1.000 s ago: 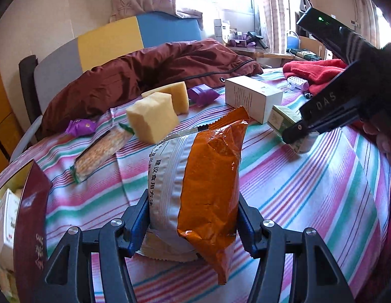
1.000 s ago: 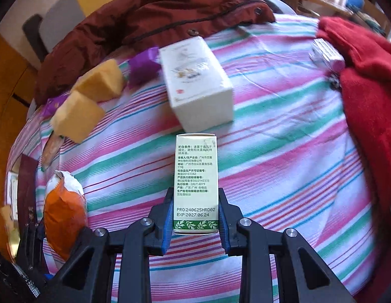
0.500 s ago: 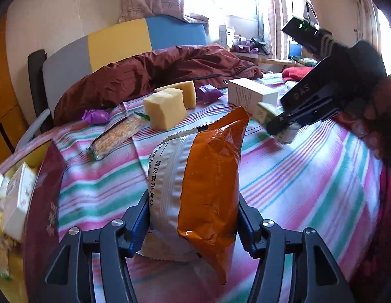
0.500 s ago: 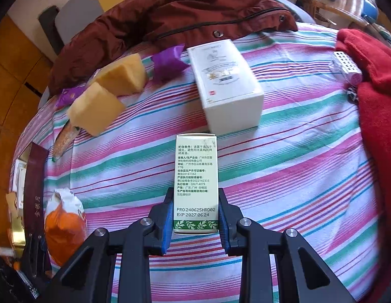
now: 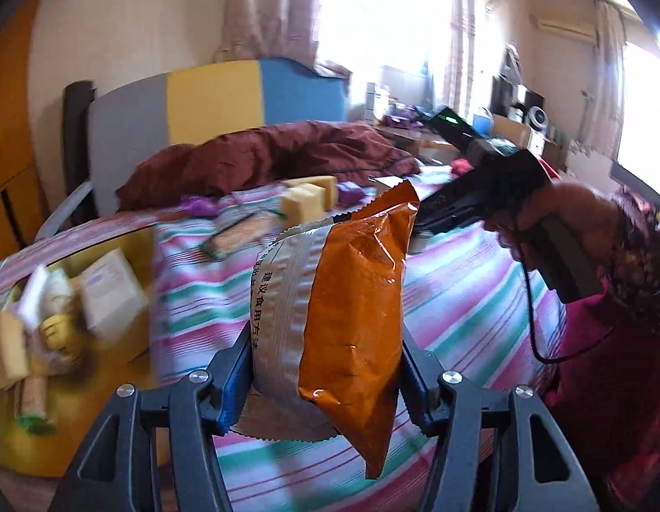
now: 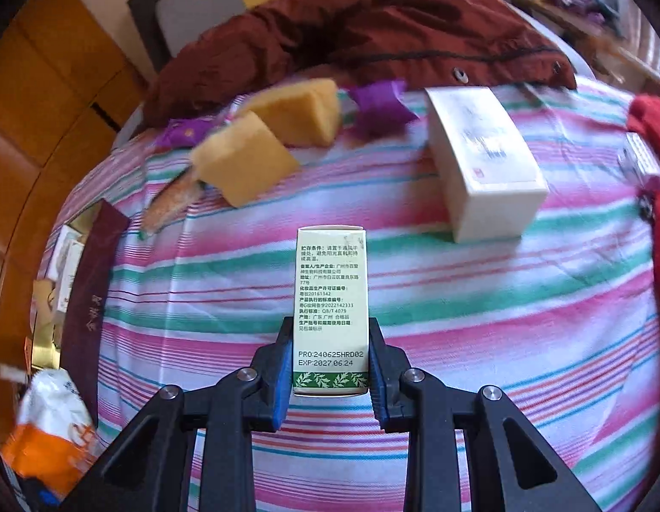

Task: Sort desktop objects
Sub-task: 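Carry the snack bag and green-labelled box with both tools toward the gold tray, then open both tools to drop the snack bag and green box into the tray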

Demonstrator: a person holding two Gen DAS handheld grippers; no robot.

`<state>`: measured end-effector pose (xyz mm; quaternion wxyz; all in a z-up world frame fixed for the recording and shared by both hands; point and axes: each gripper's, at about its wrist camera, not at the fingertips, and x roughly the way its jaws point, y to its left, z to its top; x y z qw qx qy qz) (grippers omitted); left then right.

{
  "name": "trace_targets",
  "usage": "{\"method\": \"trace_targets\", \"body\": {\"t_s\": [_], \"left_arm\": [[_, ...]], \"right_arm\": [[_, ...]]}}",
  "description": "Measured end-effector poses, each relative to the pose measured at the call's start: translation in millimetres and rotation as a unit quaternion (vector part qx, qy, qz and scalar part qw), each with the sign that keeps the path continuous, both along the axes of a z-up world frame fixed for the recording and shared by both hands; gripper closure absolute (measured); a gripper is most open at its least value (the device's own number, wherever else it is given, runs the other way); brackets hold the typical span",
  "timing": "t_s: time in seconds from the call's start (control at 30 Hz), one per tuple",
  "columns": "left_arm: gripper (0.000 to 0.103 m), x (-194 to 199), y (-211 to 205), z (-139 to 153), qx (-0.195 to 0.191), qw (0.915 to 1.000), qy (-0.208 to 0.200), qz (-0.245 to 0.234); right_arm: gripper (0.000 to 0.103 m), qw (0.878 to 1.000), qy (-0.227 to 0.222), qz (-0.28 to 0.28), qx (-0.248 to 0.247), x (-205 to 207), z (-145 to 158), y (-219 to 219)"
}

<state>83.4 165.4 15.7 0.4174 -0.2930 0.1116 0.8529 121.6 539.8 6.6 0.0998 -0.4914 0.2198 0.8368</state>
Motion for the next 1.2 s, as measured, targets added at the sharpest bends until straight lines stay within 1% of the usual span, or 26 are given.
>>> {"method": "trace_targets", "body": {"t_s": [0.03, 0.1, 0.17, 0.2, 0.23, 0.27, 0.37, 0.4, 0.47, 0.53, 0.6, 0.67, 0.7, 0.77, 0.87, 0.93, 1.03, 1.13, 1.2], "left_arm": [[0.043, -3, -9, 3, 0.004, 1.0, -0.003, 0.008], [0.043, -12, -30, 8, 0.013, 0.9994, -0.011, 0.031], [0.043, -23, -50, 13, 0.018, 0.9982, -0.015, 0.056], [0.043, -28, -58, 15, 0.018, 0.9975, -0.016, 0.066], [0.043, -34, -67, 16, 0.018, 0.9969, -0.018, 0.075], [0.043, -40, -77, 16, 0.015, 0.9961, -0.019, 0.084], [0.043, -61, -104, 14, -0.005, 0.9939, -0.028, 0.107], [0.043, -67, -112, 13, -0.01, 0.993, -0.029, 0.114], [0.043, -79, -128, 9, -0.03, 0.9912, -0.039, 0.123], [0.043, -89, -142, 4, -0.041, 0.9893, -0.045, 0.133], [0.043, -101, -156, -3, -0.056, 0.9873, -0.062, 0.135], [0.043, -107, -170, -13, -0.068, 0.9848, -0.078, 0.139], [0.043, -110, -177, -17, -0.079, 0.9831, -0.083, 0.143], [0.043, -115, -193, -24, -0.087, 0.9797, -0.085, 0.159], [0.043, -130, -215, -31, -0.087, 0.9746, -0.104, 0.178], [0.042, -139, -224, -37, -0.098, 0.9699, -0.118, 0.189], [0.042, -150, -239, -41, -0.089, 0.9656, -0.137, 0.203], [0.042, -152, -245, -38, -0.06, 0.9617, -0.161, 0.213], [0.042, -151, -252, -35, -0.03, 0.9584, -0.179, 0.22]], "right_arm": [[0.073, 1.0, 0.006, 0.003, 0.002, -12, -5, -9], [0.073, 1.0, 0.021, 0.008, 0.0, -16, 0, -18], [0.073, 1.0, 0.026, 0.014, -0.005, -21, 6, -29], [0.073, 0.999, 0.032, 0.023, -0.006, -23, 13, -39], [0.073, 0.999, 0.037, 0.031, -0.008, -37, 9, -53], [0.073, 0.998, 0.044, 0.044, -0.009, -40, 14, -67], [0.073, 0.994, 0.068, 0.091, -0.006, -50, 33, -110], [0.073, 0.991, 0.077, 0.112, -0.004, -54, 41, -132], [0.073, 0.986, 0.089, 0.142, -0.003, -67, 45, -161], [0.073, 0.98, 0.1, 0.174, -0.009, -75, 51, -196], [0.073, 0.973, 0.104, 0.204, -0.018, -84, 53, -230], [0.073, 0.968, 0.105, 0.224, -0.028, -96, 51, -257], [0.073, 0.966, 0.103, 0.235, -0.033, -102, 49, -272], [0.073, 0.963, 0.096, 0.248, -0.036, -112, 45, -297], [0.073, 0.962, 0.08, 0.256, -0.049, -128, 33, -323], [0.073, 0.963, 0.065, 0.258, -0.05, -138, 21, -340], [0.073, 0.962, 0.048, 0.264, -0.053, -153, 6, -360], [0.072, 0.962, 0.037, 0.264, -0.057, -167, -8, -376], [0.07, 0.963, 0.029, 0.261, -0.059, -173, -15, -383]]}}
